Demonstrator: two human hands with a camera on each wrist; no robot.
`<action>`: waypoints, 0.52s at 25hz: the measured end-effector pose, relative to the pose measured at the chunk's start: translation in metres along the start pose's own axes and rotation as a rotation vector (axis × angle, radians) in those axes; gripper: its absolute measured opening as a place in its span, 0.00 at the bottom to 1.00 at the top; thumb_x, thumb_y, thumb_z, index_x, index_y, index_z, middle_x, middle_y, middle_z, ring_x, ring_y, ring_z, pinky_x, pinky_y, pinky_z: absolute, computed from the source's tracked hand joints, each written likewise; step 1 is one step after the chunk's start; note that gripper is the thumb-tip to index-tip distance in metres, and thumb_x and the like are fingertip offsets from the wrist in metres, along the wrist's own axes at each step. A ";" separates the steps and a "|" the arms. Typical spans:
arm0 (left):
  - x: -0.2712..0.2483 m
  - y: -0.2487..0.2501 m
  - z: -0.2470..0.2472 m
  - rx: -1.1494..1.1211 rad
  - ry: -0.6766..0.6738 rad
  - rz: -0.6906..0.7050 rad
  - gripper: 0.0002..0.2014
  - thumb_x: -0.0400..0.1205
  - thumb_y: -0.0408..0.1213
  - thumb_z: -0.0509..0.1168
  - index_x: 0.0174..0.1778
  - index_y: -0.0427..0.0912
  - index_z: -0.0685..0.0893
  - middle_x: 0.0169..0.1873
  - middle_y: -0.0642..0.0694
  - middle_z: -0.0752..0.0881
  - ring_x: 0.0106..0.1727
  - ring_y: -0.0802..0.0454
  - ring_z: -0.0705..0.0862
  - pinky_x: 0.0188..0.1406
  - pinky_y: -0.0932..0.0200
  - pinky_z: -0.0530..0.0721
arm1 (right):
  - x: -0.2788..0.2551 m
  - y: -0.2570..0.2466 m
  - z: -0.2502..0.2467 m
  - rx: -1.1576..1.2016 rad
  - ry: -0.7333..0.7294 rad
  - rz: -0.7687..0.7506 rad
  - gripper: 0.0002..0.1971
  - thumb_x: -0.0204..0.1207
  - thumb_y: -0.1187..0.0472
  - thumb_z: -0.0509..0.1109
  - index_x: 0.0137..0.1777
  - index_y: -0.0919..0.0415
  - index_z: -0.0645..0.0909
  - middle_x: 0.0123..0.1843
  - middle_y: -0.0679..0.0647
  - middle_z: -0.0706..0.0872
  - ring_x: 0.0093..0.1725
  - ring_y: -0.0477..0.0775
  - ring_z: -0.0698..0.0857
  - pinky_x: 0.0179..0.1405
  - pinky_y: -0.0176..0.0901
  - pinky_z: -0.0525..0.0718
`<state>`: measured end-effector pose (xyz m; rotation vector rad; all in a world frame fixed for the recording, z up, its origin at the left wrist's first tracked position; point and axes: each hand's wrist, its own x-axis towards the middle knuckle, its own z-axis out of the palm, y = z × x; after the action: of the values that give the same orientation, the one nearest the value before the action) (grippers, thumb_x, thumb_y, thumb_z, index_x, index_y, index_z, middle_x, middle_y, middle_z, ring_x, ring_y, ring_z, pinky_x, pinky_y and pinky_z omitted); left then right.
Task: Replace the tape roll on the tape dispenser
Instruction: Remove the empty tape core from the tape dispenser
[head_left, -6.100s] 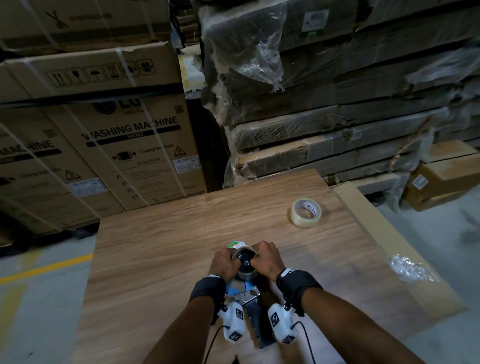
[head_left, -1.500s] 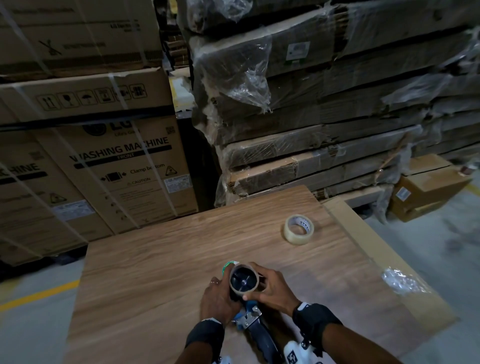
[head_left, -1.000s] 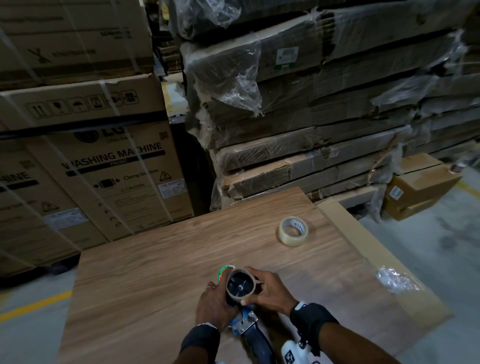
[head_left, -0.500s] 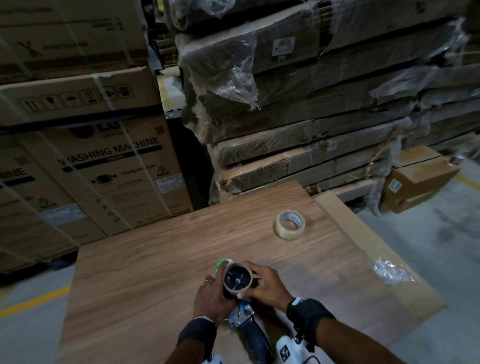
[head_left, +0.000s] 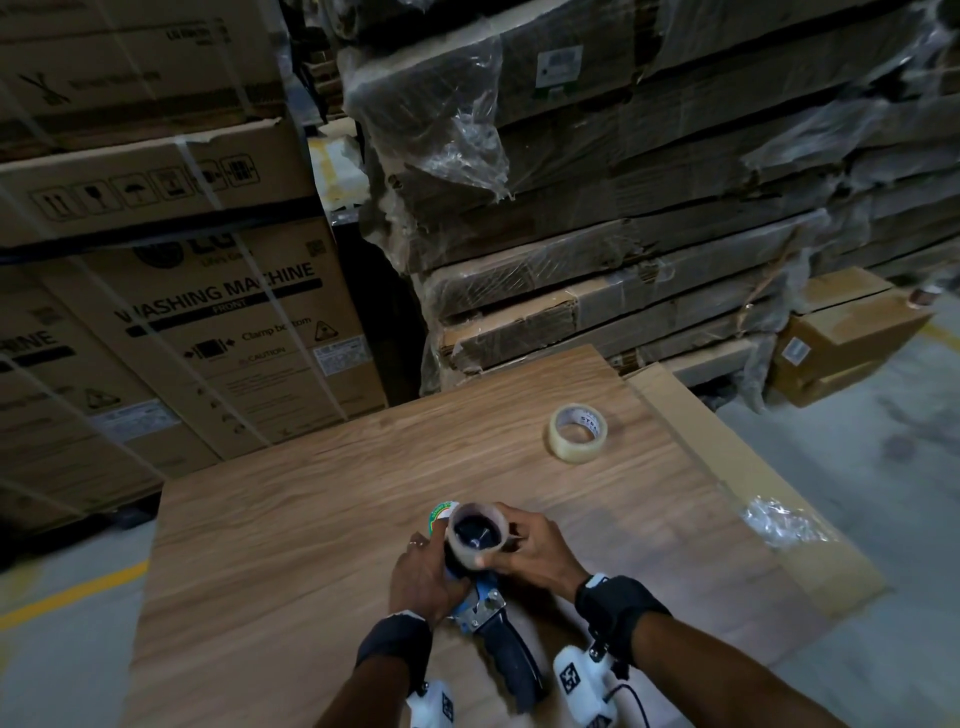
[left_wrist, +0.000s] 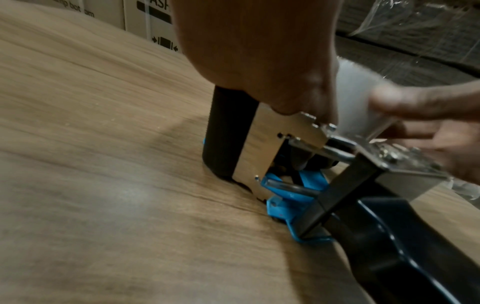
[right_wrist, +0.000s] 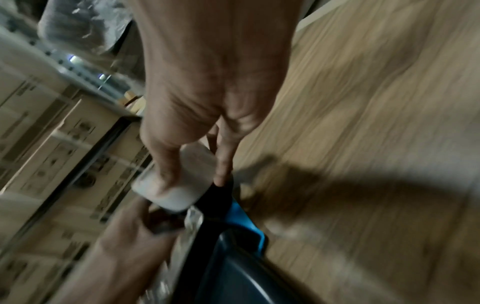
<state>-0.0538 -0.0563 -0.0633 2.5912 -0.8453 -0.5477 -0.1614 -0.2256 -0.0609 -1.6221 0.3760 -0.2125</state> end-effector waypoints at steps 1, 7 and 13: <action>0.001 -0.002 0.002 0.017 -0.004 -0.015 0.48 0.65 0.61 0.71 0.83 0.60 0.62 0.51 0.41 0.82 0.55 0.35 0.86 0.49 0.50 0.83 | 0.001 0.000 -0.004 0.032 0.004 0.018 0.31 0.63 0.65 0.90 0.69 0.56 0.88 0.62 0.49 0.94 0.62 0.43 0.90 0.68 0.44 0.87; 0.008 0.004 0.000 0.020 -0.019 0.019 0.38 0.65 0.53 0.75 0.73 0.51 0.75 0.59 0.40 0.85 0.61 0.34 0.81 0.55 0.49 0.82 | 0.001 -0.003 -0.040 -0.002 0.001 0.042 0.32 0.64 0.68 0.89 0.70 0.57 0.87 0.65 0.50 0.93 0.66 0.47 0.90 0.67 0.40 0.86; 0.013 -0.001 -0.005 -0.062 -0.062 0.007 0.39 0.62 0.57 0.71 0.71 0.50 0.77 0.66 0.42 0.78 0.68 0.37 0.77 0.66 0.46 0.79 | -0.022 0.020 -0.103 -0.155 0.255 0.151 0.30 0.58 0.60 0.92 0.62 0.47 0.90 0.56 0.44 0.96 0.61 0.51 0.93 0.66 0.49 0.89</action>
<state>-0.0413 -0.0623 -0.0626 2.5254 -0.8437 -0.6447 -0.2205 -0.3145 -0.0693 -1.7144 0.7234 -0.2821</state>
